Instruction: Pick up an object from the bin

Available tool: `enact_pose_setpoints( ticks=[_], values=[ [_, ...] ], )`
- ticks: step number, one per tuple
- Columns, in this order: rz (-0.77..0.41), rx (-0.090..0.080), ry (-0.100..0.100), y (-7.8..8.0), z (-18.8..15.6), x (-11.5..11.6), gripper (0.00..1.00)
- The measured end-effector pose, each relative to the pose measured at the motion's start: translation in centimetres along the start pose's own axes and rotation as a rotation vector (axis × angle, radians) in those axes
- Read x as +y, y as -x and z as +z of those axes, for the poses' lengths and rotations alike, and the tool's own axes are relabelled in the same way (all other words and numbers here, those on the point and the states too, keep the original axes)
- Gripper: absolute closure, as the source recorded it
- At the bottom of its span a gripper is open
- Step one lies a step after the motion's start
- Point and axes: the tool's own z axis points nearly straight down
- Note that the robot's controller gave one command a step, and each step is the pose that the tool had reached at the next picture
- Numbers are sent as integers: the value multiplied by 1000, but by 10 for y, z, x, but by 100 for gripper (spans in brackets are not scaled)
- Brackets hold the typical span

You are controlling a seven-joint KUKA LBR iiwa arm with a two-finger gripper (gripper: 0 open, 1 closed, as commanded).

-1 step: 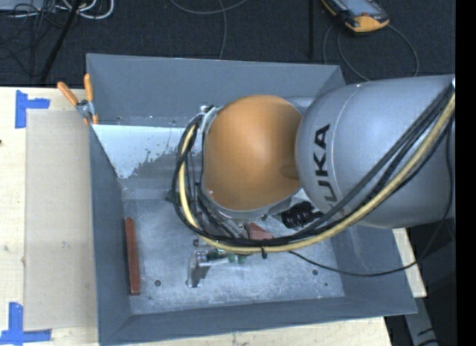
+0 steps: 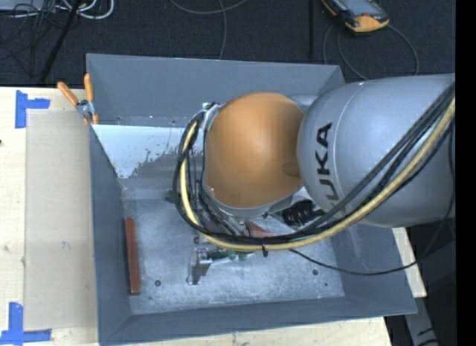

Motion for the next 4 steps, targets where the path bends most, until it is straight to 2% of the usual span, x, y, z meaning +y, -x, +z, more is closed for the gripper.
enact_pose_setpoints(
  ticks=[1, 2, 3, 4],
  values=[
    [7, -4, 1, -1, 72, -56, 0],
    [-200, 3, 0, 20, 84, -86, 0],
    [-127, -4, 1, 60, 96, -102, 0],
    [-270, -6, 0, 41, 153, -103, 0]
  ],
)
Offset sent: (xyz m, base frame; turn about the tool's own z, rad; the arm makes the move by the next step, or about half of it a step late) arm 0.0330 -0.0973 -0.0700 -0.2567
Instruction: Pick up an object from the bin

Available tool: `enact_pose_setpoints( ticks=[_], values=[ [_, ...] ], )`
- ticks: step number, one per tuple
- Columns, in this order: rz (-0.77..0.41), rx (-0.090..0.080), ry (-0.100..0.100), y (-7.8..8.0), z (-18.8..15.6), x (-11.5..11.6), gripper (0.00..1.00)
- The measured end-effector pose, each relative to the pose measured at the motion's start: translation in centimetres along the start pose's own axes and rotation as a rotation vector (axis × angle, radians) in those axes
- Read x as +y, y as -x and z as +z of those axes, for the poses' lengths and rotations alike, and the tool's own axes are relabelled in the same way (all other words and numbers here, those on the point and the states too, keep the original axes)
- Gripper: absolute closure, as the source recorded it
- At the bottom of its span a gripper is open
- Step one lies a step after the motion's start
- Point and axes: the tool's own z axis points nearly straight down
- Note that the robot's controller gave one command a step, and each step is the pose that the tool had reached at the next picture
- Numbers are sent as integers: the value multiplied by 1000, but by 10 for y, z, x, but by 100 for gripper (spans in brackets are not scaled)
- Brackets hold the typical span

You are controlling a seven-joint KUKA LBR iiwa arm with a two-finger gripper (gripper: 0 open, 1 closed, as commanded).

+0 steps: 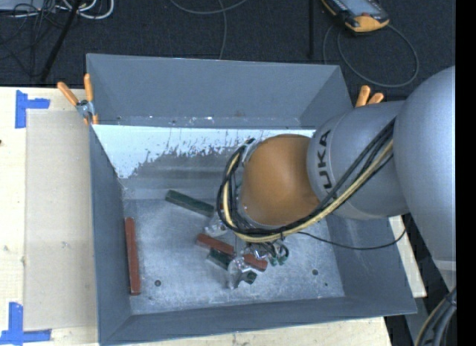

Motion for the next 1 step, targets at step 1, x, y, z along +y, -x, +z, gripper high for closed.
enact_pose_setpoints(
  ticks=[1],
  values=[
    [210, 1, 7, 87, 0, -38, 100]
  ],
)
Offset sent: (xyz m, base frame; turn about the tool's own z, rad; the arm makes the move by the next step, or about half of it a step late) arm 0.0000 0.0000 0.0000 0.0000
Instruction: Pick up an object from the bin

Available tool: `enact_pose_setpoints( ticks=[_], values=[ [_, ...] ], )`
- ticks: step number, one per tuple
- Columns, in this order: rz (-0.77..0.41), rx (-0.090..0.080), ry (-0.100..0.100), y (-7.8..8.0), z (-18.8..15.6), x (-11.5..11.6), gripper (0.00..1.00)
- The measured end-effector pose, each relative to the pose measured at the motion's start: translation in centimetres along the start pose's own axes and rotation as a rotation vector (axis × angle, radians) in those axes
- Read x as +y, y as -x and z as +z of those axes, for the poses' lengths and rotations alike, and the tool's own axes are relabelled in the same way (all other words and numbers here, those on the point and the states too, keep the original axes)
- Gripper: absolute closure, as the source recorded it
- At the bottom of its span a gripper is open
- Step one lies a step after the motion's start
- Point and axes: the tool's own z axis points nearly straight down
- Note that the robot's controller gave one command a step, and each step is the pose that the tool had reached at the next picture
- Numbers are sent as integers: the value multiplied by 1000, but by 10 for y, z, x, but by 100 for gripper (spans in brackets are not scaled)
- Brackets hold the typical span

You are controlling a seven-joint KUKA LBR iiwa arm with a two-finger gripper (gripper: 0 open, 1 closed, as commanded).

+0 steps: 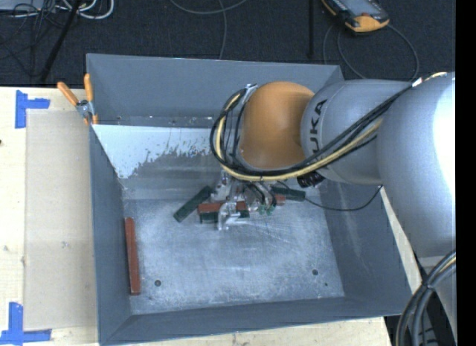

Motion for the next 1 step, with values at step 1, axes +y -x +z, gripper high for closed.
enact_pose_setpoints(
  ticks=[1],
  values=[
    [1, 0, 0, 0, 0, 0, 100]
  ],
)
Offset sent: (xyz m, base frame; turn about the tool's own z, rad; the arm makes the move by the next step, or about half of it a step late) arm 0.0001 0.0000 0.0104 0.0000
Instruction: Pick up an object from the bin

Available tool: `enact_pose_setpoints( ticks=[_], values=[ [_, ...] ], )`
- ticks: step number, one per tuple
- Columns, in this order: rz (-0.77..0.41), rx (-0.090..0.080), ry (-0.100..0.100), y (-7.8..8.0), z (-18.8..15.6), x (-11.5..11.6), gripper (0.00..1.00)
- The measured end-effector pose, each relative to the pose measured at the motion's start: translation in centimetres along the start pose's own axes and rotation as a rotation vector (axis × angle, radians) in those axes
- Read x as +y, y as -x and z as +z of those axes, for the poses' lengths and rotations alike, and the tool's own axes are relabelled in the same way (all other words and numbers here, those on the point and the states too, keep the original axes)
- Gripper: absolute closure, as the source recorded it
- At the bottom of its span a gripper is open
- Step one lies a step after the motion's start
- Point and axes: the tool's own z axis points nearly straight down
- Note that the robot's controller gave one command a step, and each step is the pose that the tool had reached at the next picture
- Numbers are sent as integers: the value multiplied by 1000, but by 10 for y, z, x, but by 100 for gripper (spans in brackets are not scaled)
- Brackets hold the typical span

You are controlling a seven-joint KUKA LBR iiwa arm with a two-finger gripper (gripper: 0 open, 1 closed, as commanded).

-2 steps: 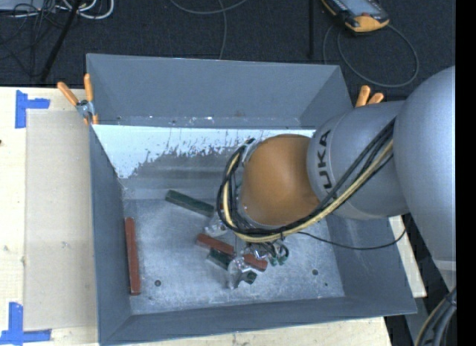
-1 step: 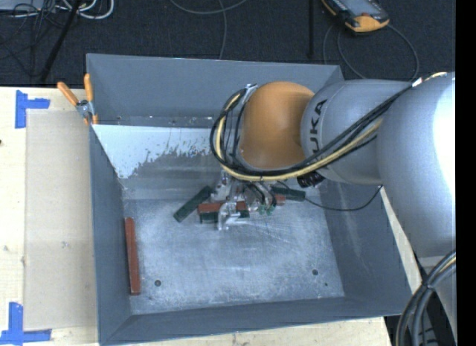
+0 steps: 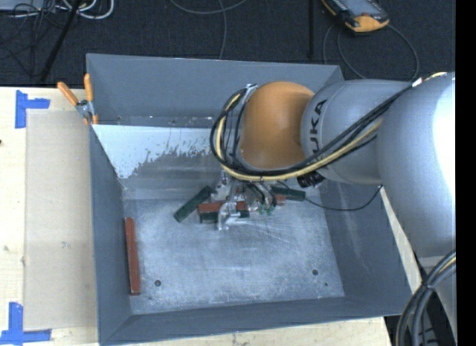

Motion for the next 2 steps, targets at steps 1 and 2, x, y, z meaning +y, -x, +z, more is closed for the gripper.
enact_pose_setpoints(
  ticks=[1, 2],
  values=[
    [0, 0, -1, 0, -1, 0, 100],
    [-1, -1, -5, 0, -2, -1, 100]
  ],
)
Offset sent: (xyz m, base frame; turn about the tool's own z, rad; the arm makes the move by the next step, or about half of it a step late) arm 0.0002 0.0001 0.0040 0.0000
